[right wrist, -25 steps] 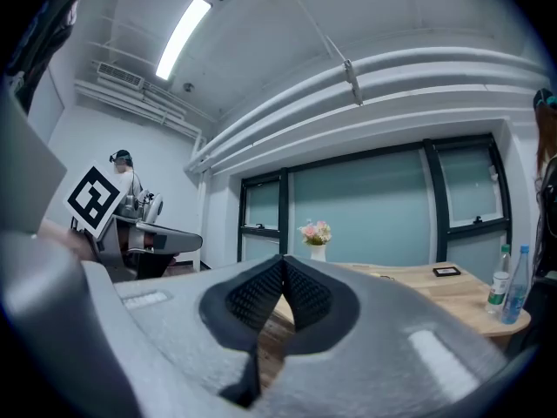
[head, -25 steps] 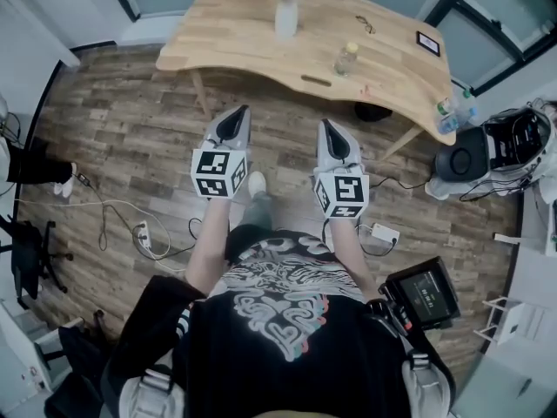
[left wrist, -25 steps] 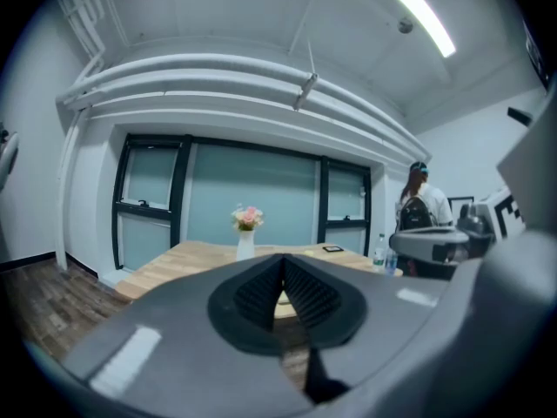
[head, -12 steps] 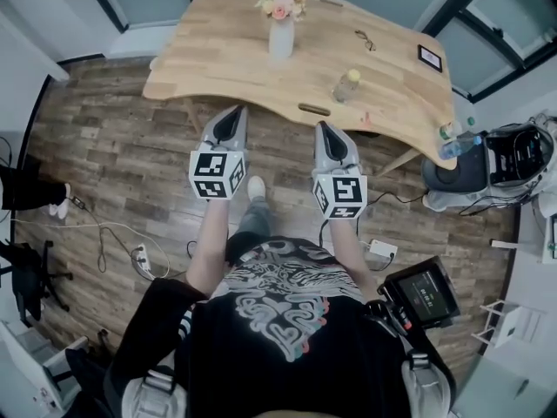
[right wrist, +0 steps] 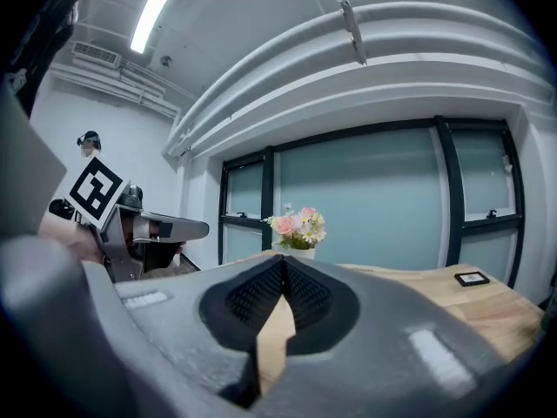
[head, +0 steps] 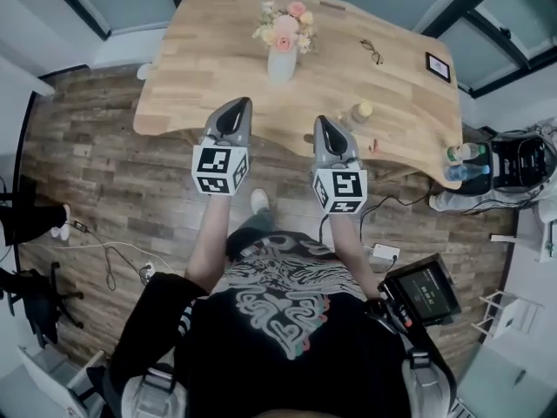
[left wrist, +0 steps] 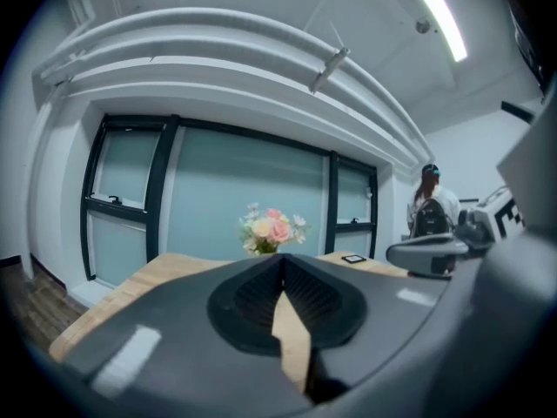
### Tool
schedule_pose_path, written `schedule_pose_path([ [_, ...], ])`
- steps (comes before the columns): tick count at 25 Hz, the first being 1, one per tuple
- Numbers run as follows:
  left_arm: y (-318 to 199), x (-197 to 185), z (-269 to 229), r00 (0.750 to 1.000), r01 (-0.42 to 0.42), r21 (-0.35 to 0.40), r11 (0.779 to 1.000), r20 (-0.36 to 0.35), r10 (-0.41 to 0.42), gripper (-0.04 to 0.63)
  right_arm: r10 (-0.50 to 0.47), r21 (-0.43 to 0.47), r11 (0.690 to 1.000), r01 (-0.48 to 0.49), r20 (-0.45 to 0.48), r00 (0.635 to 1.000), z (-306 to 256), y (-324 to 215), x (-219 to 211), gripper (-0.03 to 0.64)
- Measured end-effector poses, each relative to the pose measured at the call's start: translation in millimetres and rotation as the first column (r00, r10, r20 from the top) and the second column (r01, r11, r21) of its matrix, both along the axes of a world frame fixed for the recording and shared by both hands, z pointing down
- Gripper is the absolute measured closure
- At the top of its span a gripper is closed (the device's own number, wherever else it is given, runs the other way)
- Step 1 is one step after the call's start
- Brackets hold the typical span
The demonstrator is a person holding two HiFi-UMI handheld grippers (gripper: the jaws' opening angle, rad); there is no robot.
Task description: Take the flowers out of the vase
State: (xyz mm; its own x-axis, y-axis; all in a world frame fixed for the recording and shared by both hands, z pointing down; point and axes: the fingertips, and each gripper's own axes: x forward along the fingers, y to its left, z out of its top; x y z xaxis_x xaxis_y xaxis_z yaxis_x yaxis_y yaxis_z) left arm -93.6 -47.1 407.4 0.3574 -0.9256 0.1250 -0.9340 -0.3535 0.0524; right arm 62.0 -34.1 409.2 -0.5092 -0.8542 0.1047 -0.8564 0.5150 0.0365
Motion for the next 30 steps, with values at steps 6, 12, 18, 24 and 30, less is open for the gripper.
schedule_pose_path([
  [6,-68.7,-24.5,14.5,1.0,-0.026,-0.034,0.999,-0.009,0.026,0.606,0.035,-0.038,0.999,-0.035,-0.005,0.999,15.9,-66.6,-20.8,0.618],
  [12,-102.2,-33.3,22.5,0.999,-0.046,-0.047,0.998,-0.004,0.046,0.606,0.049,-0.059,0.997,-0.05,-0.009,0.999,26.1,-93.3,-33.0,0.618],
  [18,-117.2,-33.0,28.8,0.998,-0.057,-0.051,0.997,-0.002,0.057,0.606,0.053,-0.083,0.995,-0.053,0.005,0.999,32.9,-108.0,-36.5,0.618],
  [24,-131.8,-35.5,24.3,0.998,-0.069,-0.033,0.997,0.002,0.069,0.606,0.056,-0.092,0.994,-0.054,0.013,0.998,37.7,-122.3,-40.6,0.618],
  [30,-141.8,-38.4,27.9,0.998,-0.062,-0.028,0.998,0.004,0.062,0.606,0.045,-0.097,0.994,-0.044,0.011,0.999,45.1,-130.8,-44.1,0.618],
])
